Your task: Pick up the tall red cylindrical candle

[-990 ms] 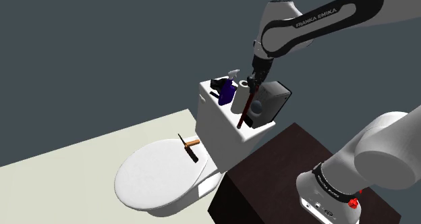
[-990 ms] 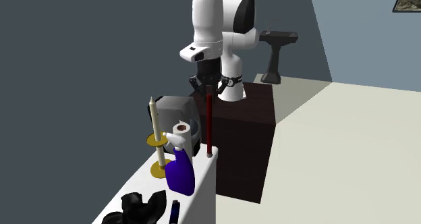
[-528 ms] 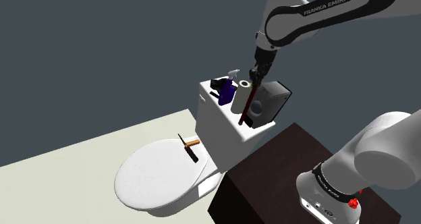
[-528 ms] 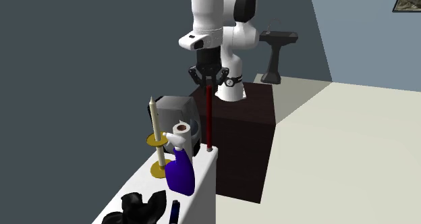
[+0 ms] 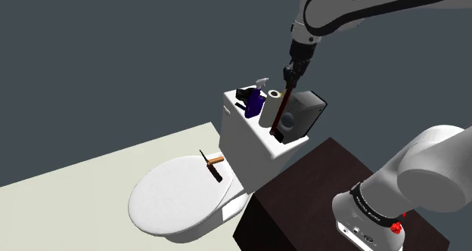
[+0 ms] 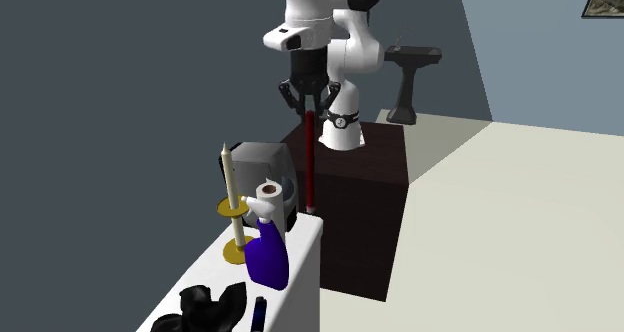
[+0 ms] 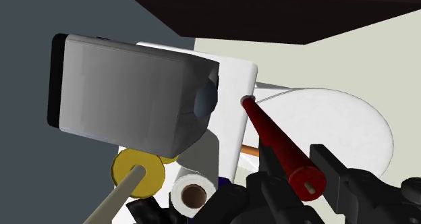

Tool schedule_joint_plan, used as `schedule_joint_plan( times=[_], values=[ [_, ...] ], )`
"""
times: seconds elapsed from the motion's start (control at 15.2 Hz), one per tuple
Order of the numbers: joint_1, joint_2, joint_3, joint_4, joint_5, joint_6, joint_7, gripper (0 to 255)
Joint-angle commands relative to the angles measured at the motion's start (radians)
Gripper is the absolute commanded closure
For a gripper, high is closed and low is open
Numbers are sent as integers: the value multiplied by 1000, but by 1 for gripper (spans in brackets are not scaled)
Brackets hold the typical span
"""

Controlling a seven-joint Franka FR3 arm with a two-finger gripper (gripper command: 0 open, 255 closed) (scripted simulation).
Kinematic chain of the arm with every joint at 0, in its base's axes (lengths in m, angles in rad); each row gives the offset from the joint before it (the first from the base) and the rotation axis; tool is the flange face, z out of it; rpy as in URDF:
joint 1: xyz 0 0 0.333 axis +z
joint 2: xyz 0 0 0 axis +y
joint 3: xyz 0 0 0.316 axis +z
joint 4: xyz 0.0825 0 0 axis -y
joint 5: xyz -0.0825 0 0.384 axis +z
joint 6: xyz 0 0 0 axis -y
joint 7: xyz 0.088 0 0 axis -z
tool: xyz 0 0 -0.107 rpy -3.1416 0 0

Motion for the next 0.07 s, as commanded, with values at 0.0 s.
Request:
schedule_joint_plan(
  times=[0.0],
  values=[
    [0,-5,1,5,0,-11,0,255]
  ],
)
